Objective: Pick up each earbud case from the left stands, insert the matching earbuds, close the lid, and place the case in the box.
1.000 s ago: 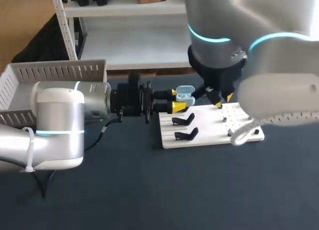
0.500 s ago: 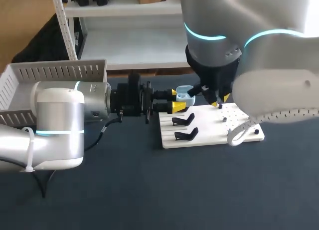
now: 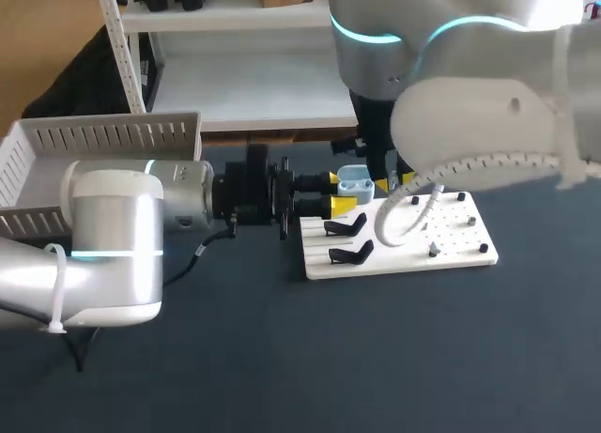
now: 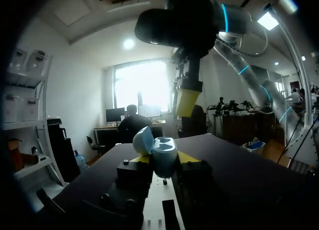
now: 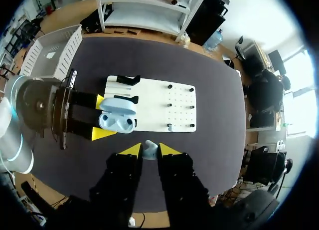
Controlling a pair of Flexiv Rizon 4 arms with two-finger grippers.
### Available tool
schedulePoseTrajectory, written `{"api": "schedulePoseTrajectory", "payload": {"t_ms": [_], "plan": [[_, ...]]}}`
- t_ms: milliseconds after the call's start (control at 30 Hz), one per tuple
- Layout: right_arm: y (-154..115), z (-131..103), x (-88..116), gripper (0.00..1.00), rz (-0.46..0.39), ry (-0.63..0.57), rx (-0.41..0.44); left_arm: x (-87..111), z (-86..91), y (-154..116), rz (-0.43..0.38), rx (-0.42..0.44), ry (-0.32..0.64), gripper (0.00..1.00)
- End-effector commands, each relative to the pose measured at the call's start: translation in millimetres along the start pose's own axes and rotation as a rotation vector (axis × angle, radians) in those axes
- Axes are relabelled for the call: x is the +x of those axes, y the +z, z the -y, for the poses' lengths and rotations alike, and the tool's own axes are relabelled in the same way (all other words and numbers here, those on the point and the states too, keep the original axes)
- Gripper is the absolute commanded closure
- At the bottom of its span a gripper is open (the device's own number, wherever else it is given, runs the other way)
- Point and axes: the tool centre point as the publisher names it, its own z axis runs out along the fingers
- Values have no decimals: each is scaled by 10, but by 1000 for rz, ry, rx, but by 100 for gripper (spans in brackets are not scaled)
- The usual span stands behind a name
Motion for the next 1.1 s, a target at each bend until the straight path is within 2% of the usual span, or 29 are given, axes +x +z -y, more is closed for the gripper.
{"api": "schedulePoseTrajectory", "payload": {"t_ms": [33, 167, 600, 767, 867, 900, 1100], "plan": [[13, -37, -85, 100, -21, 17, 16, -2, 88, 62, 2, -8, 1, 100], [24, -28, -88, 100, -25, 24, 10, 2, 143, 116, 4, 16, 2, 100], [24, -28, -88, 100, -25, 24, 10, 2, 143, 116, 4, 16, 2, 100], [-52, -26, -93, 100, -115, 191, -11, 2, 143, 116, 4, 16, 2, 100], [-93, -45, -107, 100, -98, 269, -8, 2, 143, 116, 4, 16, 2, 100], [-99, -58, -110, 100, -110, 295, -40, 2, 143, 116, 4, 16, 2, 100], [-93, -77, -109, 100, -87, 319, -33, 2, 143, 116, 4, 16, 2, 100]]}}
